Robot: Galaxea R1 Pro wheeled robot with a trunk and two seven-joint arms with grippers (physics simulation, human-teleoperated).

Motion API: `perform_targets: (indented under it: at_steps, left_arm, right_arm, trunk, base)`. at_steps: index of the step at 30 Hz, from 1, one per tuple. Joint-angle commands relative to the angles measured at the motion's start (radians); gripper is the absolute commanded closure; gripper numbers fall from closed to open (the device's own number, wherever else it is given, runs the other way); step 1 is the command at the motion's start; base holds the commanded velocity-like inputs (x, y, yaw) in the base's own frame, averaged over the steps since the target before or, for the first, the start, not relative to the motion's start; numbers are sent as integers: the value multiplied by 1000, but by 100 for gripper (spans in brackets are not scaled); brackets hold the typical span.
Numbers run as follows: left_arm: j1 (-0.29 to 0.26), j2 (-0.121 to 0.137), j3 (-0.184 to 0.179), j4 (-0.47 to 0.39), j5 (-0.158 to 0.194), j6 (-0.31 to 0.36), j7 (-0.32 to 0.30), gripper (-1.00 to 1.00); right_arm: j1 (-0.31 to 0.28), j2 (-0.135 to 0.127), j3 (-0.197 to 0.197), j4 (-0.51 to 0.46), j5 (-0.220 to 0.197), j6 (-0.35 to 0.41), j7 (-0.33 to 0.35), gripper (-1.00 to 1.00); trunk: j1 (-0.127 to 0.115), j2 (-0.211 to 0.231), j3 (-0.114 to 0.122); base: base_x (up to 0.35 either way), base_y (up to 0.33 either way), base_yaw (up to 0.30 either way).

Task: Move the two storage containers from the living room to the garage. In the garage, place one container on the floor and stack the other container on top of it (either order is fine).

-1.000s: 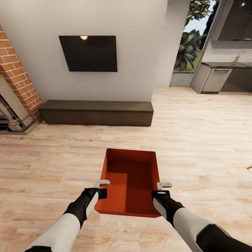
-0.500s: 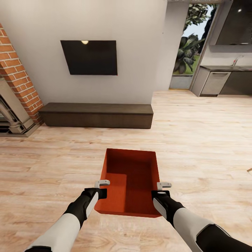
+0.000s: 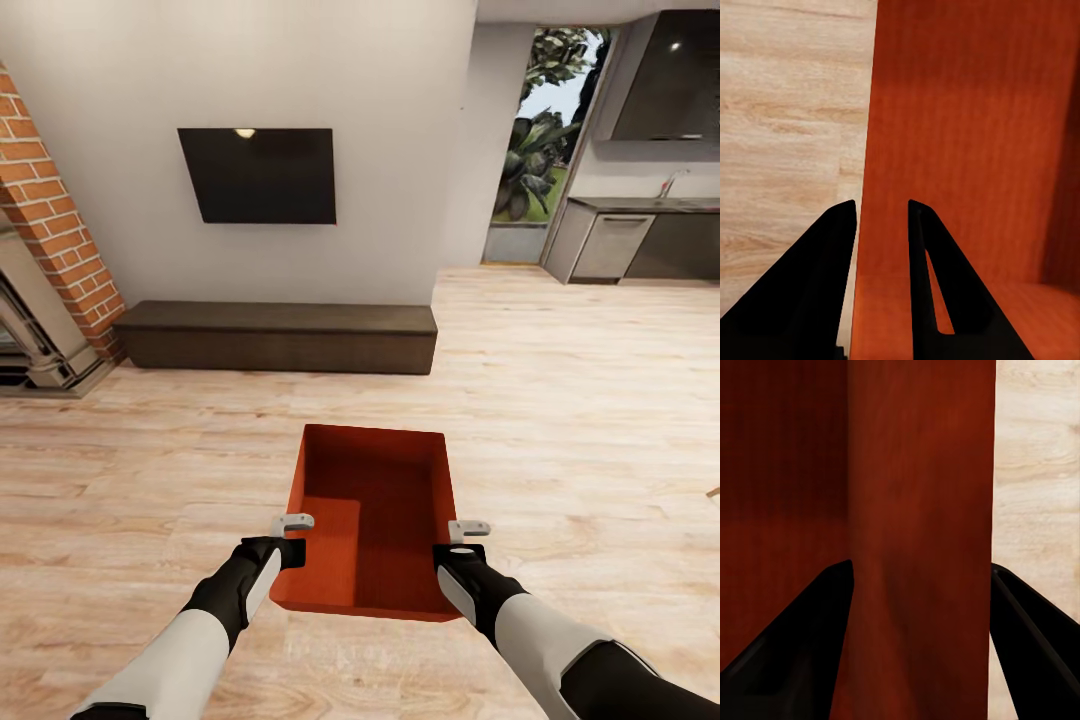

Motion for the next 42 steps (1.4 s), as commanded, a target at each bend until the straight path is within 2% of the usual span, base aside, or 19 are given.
perform_targets:
  at_steps: [1,42]
  left_arm:
    - [0,-2,0,1,-6,7,9,100]
    - [0,-2,1,1,-6,7,9,100]
  right_arm:
    - [-1,4,15,-26,22,9,-8,100]
    - [-1,4,15,-26,22,9,-8,100]
  trunk:
    - [1,-2,0]
    - [1,-2,64]
  base:
    - [0,0,0]
    - [0,0,0]
